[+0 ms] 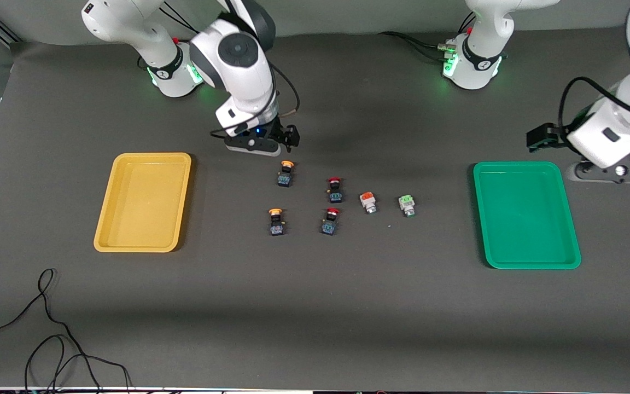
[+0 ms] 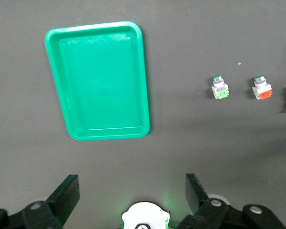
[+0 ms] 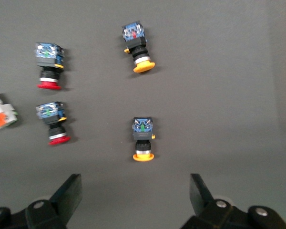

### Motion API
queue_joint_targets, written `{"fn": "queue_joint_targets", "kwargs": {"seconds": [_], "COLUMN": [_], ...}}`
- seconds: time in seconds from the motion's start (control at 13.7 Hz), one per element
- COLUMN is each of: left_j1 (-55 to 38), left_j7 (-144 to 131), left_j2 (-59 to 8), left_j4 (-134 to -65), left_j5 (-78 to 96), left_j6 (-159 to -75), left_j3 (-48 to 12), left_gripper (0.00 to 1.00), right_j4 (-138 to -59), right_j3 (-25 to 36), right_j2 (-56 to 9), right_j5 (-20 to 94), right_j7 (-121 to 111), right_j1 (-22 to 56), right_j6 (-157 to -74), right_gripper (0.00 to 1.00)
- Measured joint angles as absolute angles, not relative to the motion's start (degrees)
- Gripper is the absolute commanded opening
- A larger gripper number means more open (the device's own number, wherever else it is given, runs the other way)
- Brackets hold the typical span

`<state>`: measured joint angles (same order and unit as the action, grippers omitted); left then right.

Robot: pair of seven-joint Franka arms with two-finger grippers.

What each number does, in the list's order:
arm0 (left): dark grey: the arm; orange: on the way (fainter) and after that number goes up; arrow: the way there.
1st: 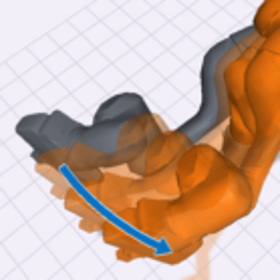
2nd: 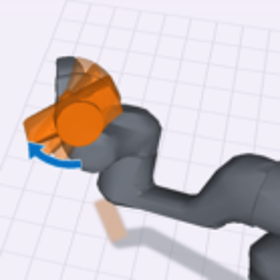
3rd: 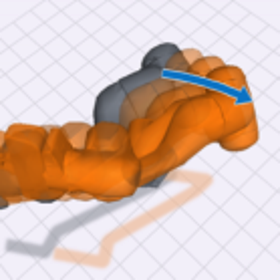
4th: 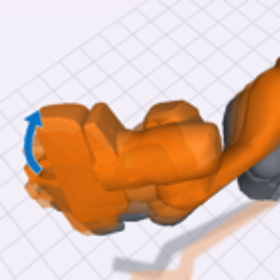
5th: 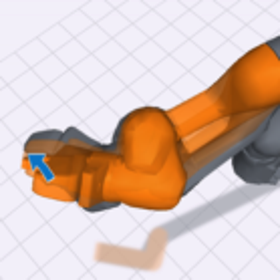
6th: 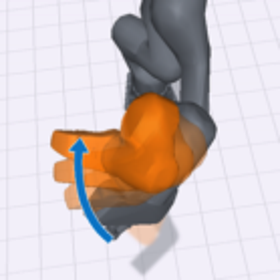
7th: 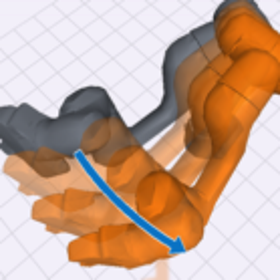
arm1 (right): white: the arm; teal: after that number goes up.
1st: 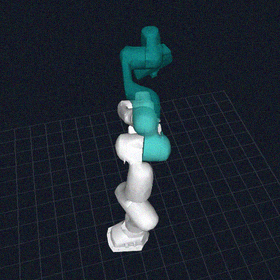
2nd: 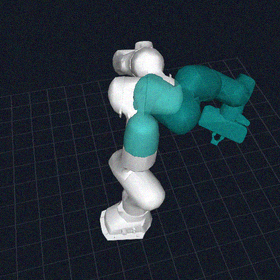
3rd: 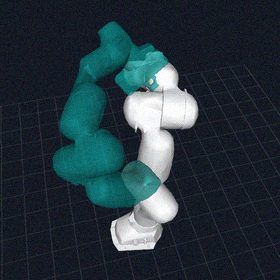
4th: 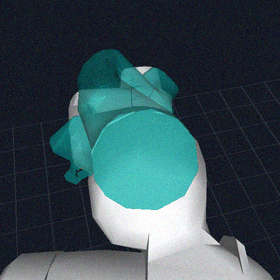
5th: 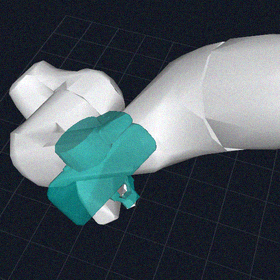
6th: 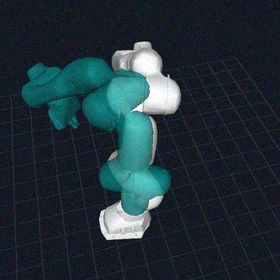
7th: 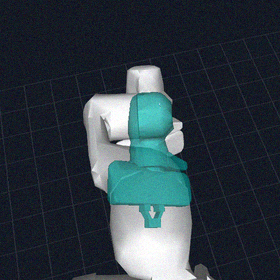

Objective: Place green and yellow buttons in trays
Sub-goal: 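Grasp a black orange-capped button with the right gripper while the left gripper reaches, then carry the button to the yellow tray while the left gripper grasps a green button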

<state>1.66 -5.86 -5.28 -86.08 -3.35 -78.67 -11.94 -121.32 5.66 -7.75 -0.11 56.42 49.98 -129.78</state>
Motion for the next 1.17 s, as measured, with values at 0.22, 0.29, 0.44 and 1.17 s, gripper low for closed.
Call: {"fn": "queue_joint_targets", "kwargs": {"seconds": [0.22,0.29,0.44,1.17], "left_j1": [-2.29,-4.06,-5.84,-11.59], "left_j7": [-16.61,-20.02,-23.29,-34.08], "left_j2": [-6.89,-7.76,-9.93,-17.76], "left_j4": [-86.56,-86.79,-87.78,-112.91], "left_j5": [-2.69,-1.83,0.57,1.3], "left_j6": [-77.97,-77.98,-79.03,-116.28], "left_j3": [-13.09,-13.27,-13.45,-13.5], "left_gripper": [0.99,0.99,0.99,0.95], "right_j4": [-124.57,-124.56,-124.45,-123.91], "right_j3": [5.66,5.65,5.64,5.48], "right_j2": [-14.79,-17.29,-21.12,-25.81], "right_j5": [-0.12,-0.12,-0.12,-0.11], "right_j7": [56.42,56.42,56.42,56.42], "right_j1": [50.0,50.04,50.21,50.59], "right_j6": [-139.09,-141.1,-143.84,-148.41], "right_gripper": [1.0,1.0,1.0,0.4]}}
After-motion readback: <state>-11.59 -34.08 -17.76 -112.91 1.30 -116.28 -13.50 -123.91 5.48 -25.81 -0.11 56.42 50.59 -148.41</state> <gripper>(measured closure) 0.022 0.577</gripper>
